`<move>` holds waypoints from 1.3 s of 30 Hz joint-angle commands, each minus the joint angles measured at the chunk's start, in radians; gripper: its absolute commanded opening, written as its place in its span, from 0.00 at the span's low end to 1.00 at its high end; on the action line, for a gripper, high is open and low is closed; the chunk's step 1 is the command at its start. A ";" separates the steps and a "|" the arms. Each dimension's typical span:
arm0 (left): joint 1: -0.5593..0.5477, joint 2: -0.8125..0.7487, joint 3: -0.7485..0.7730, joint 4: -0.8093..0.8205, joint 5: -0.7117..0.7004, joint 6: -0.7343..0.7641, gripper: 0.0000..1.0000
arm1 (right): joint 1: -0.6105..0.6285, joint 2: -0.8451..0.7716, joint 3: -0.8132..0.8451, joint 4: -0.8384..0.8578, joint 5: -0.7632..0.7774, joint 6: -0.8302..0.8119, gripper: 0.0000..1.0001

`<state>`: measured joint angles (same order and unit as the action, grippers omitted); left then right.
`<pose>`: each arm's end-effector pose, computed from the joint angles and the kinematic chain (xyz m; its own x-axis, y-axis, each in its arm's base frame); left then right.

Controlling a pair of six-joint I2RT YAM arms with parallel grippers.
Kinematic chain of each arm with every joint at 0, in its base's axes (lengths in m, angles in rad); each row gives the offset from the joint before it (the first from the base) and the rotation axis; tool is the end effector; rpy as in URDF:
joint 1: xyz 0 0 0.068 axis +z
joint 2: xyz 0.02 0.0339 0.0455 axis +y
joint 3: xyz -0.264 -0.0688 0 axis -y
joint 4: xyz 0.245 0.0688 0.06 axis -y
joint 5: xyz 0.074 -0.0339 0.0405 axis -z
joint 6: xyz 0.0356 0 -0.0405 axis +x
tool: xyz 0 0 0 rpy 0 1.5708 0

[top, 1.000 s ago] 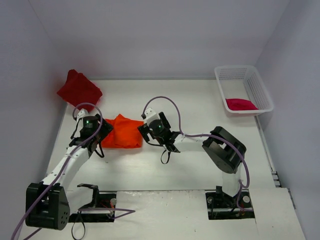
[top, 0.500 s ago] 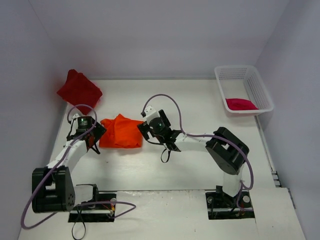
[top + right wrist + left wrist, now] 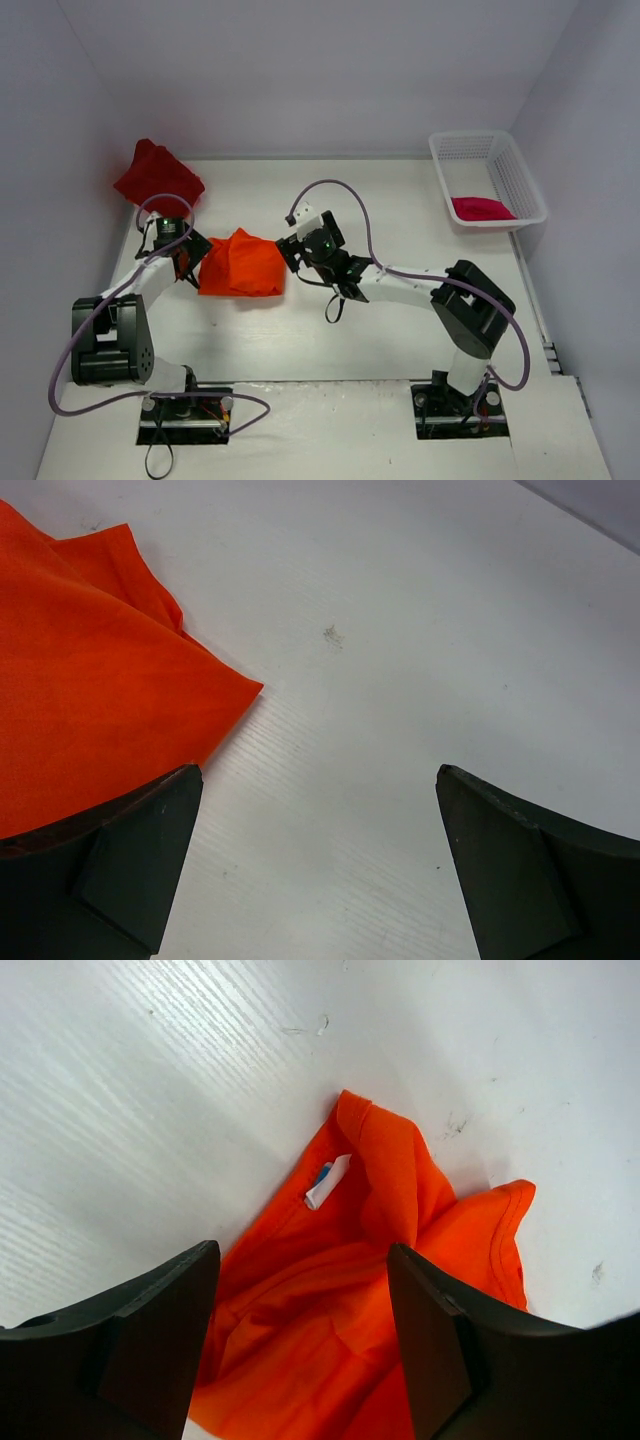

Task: Fold and stack the t-shirts
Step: Smooth out wrinkles on the folded tshirt

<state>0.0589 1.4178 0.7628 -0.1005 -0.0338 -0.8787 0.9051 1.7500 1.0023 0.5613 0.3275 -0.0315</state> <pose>0.2898 0.0183 0.1976 -0.3726 -0.7928 -0.4824 -0.5802 0.6047 -0.5457 0.2519 0.3023 0.2307 -0.0971 -0.1719 -0.9803 -0.5528 0.8284 -0.0905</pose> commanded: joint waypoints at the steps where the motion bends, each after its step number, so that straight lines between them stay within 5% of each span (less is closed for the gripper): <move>1: 0.007 0.030 0.043 0.048 0.023 0.003 0.63 | 0.005 -0.061 0.010 0.032 0.033 -0.015 1.00; 12: -0.022 0.079 0.020 0.048 0.032 0.030 0.62 | 0.015 -0.046 0.041 0.054 0.024 -0.011 1.00; 22: -0.235 0.136 0.059 0.060 -0.009 -0.051 0.63 | 0.021 -0.029 0.029 0.074 0.027 0.004 1.00; 39: -0.309 0.127 -0.026 0.140 -0.008 -0.143 0.63 | 0.054 0.000 0.048 0.060 0.013 0.030 1.00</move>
<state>-0.2359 1.5612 0.7551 0.0566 -0.0399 -0.9924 0.9314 1.7508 1.0023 0.5602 0.3344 -0.0208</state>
